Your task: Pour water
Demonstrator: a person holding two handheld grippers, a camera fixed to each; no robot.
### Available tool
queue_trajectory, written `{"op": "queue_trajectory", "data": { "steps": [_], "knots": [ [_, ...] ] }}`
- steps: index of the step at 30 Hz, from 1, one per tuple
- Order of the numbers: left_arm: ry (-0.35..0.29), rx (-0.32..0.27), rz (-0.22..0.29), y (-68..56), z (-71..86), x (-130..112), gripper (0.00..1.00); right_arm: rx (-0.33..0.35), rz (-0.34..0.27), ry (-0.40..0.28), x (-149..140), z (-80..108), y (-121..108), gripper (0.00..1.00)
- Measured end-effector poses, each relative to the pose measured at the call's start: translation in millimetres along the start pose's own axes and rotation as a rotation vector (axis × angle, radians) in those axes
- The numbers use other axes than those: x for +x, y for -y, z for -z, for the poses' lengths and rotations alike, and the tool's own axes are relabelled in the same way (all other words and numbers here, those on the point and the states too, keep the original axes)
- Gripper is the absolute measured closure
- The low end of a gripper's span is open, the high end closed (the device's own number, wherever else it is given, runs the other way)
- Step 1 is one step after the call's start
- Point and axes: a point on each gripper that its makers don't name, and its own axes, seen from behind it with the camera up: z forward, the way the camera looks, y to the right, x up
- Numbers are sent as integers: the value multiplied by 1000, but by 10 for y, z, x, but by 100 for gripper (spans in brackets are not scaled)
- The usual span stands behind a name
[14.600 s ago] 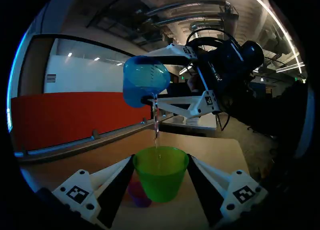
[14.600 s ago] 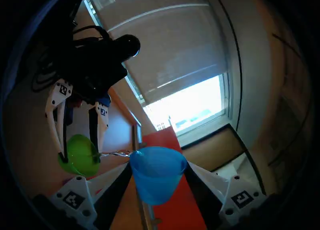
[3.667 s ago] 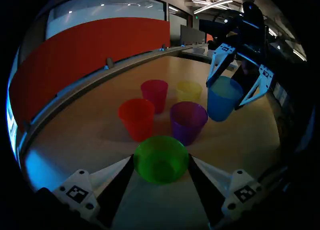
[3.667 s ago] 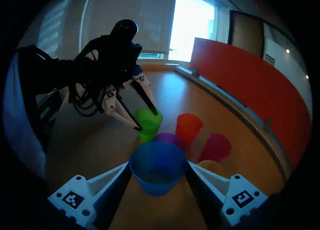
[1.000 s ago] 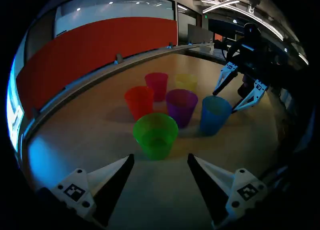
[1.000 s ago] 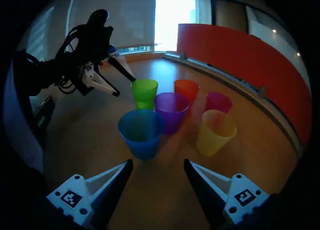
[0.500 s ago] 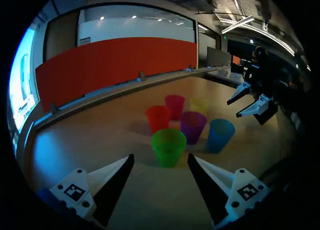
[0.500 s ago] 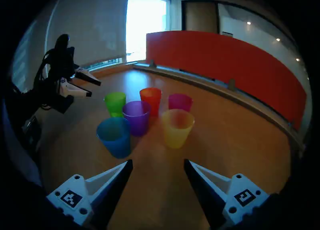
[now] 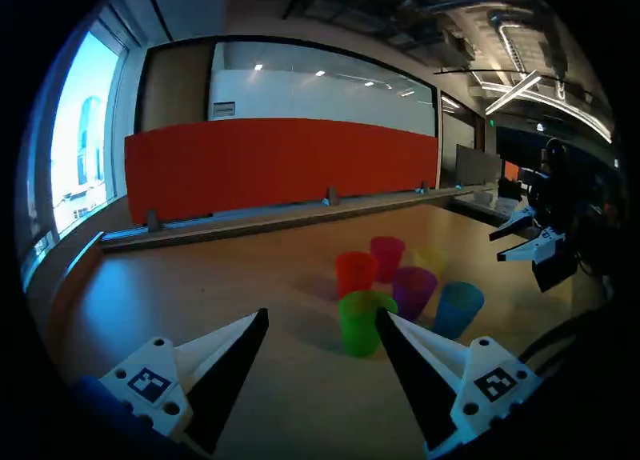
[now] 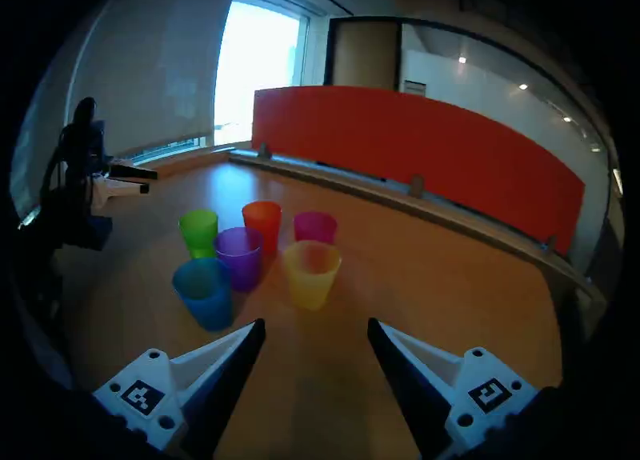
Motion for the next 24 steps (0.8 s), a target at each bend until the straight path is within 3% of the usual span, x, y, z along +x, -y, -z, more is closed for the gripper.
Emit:
{"op": "queue_trajectory", "data": {
  "steps": [8,16,24],
  "knots": [
    [-67,98,2,102,161,87,1,-119,-10,-104,226,103,-141,1],
    [-110,192,37,207,188,46,0,-213,-48,-167,316,137,-203,0],
    [-163,284,41,270,242,142,1,-370,-98,-260,461,211,-381,0]
  ]
}}
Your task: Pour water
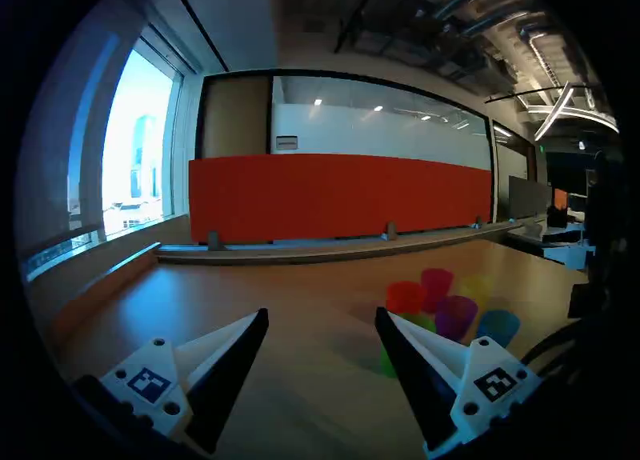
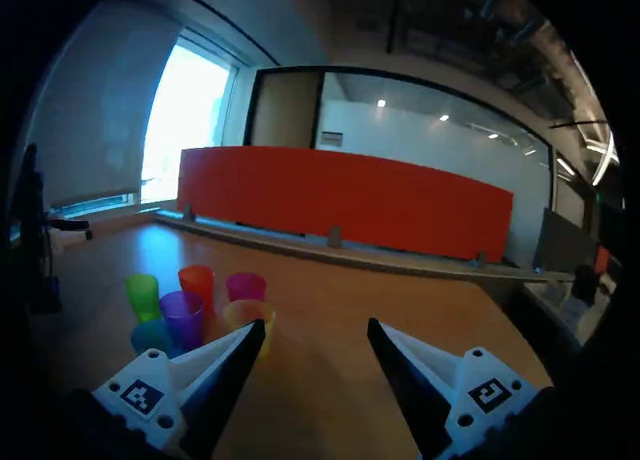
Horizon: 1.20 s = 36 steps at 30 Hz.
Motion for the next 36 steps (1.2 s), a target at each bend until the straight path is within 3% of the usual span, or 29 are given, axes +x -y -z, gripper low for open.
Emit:
{"op": "queue_trajectory", "data": {
  "steps": [5,11,17,23,26,36],
  "knots": [
    [-29,27,22,-44,25,52,1,-91,-30,-71,150,3,-102,1],
    [-59,78,50,-3,55,113,1,-165,-63,-135,330,39,-211,0],
    [-90,117,21,34,71,197,0,-206,-85,-183,437,88,-306,1],
    [-132,146,-36,25,86,235,1,-221,-128,-164,345,75,-361,0],
    [-137,139,-42,-4,75,190,0,-231,-124,-152,312,81,-378,0],
    [-135,164,-48,193,35,-53,1,-283,-98,-145,265,105,-439,0]
  ]
}}
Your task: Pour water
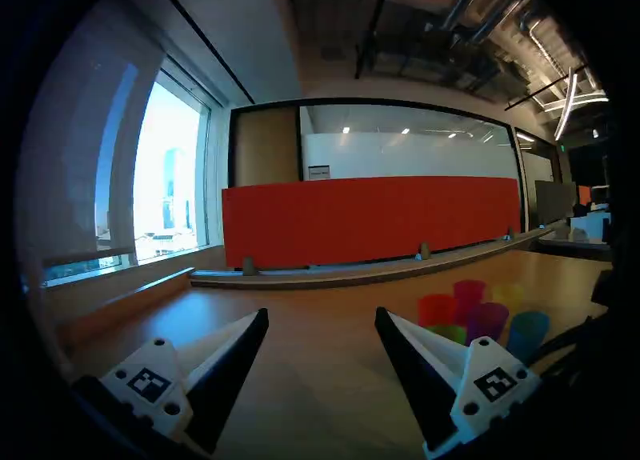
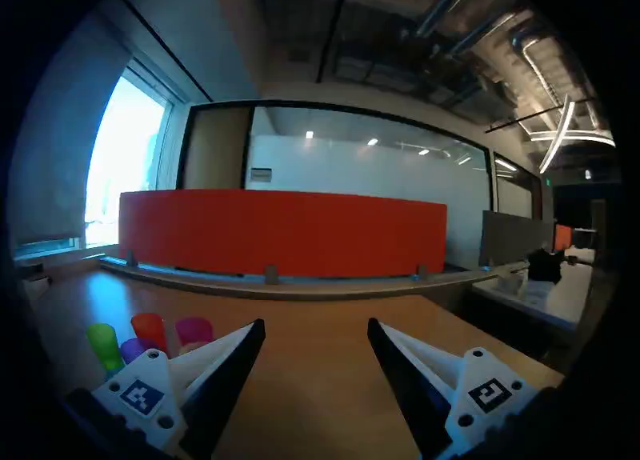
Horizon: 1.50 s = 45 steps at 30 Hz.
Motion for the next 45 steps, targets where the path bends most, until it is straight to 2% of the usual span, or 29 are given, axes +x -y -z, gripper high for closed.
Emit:
{"op": "queue_trajectory", "data": {
  "steps": [14,21,45],
  "knots": [
    [3,20,48,221,-30,-196,0,-21,2,6,-8,25,-29,0],
    [0,16,63,206,-53,-226,1,-24,3,4,24,43,-30,0],
    [24,17,56,213,-71,-319,1,-26,-1,3,33,52,-71,0]
  ]
}}
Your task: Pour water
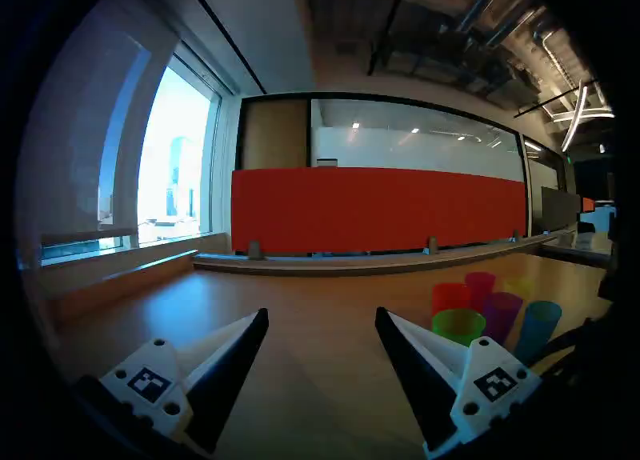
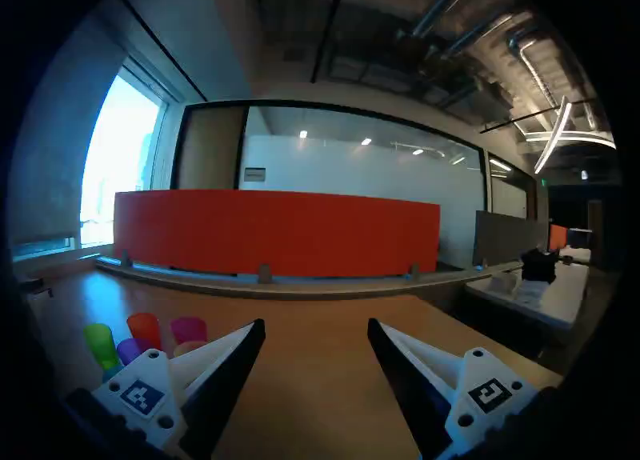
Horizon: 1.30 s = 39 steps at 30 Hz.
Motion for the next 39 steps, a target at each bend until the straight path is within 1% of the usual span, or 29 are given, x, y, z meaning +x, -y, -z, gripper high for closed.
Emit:
{"op": "queue_trajectory", "data": {
  "steps": [11,21,26,32,35,39],
  "knots": [
    [3,-3,-1,-13,-6,-14,0,-1,-5,-10,-9,16,-20,0],
    [3,-3,-1,-17,-4,-14,0,-9,-3,-35,-178,-25,-112,0],
    [3,-3,-2,-16,-5,-13,0,17,1,-56,-302,-33,-87,0],
    [3,-3,-1,-17,-6,-13,0,66,-16,-75,-373,-60,-14,0],
    [3,-3,-1,-20,-9,-13,1,82,-24,-76,-415,-79,-4,0],
    [3,-3,-1,-21,-6,-15,0,87,-37,-64,-483,-102,-16,0]
  ]
}}
